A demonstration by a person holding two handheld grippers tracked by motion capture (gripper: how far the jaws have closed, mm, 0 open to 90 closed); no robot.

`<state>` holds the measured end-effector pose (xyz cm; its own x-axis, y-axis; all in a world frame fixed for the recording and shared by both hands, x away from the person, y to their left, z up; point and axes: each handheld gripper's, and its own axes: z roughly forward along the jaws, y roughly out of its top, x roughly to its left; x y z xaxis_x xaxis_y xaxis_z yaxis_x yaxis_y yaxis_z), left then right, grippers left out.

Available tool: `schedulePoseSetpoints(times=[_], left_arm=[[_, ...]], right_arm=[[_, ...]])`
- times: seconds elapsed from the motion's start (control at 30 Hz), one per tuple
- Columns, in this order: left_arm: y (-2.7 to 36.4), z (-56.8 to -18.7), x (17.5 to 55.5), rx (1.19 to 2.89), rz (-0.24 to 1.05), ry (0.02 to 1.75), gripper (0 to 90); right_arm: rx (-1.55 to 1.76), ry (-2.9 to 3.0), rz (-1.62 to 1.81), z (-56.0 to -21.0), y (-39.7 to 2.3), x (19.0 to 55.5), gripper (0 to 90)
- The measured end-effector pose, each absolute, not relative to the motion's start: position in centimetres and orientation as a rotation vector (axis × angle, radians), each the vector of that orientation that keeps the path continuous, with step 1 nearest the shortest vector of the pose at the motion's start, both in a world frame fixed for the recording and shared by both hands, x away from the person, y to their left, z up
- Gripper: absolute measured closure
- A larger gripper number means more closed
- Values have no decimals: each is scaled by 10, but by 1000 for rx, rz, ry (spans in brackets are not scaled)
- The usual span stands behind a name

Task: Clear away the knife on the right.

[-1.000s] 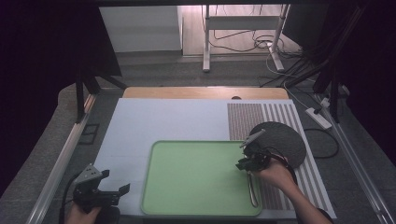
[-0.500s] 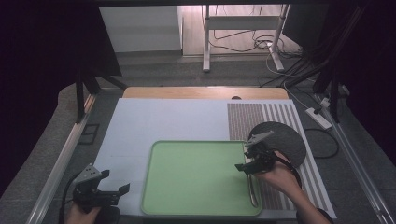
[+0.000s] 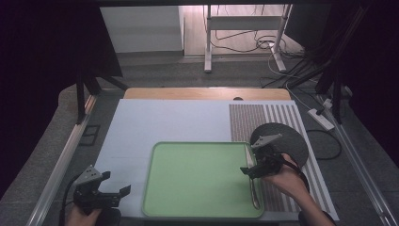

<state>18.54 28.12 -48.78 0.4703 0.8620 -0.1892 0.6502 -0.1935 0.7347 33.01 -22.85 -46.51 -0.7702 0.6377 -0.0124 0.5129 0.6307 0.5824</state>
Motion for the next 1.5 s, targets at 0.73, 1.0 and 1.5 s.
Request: schedulePoseSetpoints(times=[0.73,1.0,1.5], left_arm=[[281,-488,185,1930,340,1259,22],[281,-488,185,1929,338,1259,22],[282,-488,186,1928,335,1261,22]], right_arm=[[1036,2524,866,-470,-259,319,0],[1036,2507,845,-473,-264,313,0],[1076,2484,885,-474,-277,300,0]])
